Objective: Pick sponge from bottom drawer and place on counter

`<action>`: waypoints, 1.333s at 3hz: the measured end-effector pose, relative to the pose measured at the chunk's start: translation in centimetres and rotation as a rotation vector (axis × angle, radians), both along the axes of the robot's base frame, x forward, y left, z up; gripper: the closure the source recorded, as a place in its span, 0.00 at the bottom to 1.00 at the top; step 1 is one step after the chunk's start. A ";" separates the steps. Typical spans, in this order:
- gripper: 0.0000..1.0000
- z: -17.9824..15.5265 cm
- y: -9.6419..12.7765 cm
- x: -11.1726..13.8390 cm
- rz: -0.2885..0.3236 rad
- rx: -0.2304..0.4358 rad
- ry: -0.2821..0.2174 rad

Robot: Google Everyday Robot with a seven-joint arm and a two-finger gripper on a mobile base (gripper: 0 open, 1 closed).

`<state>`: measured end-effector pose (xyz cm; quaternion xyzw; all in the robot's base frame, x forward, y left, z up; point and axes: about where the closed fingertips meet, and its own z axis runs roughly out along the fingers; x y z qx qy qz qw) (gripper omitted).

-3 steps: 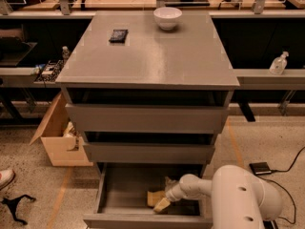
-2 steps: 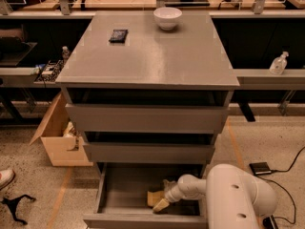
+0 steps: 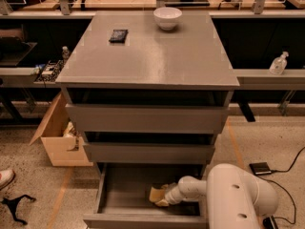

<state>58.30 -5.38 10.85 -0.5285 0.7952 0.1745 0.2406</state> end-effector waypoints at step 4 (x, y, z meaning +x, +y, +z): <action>1.00 11.2 -2.6 -1.4 0.073 0.186 -0.135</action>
Offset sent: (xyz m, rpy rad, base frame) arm -0.0021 -0.0375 0.1240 0.1294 -0.1885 0.0162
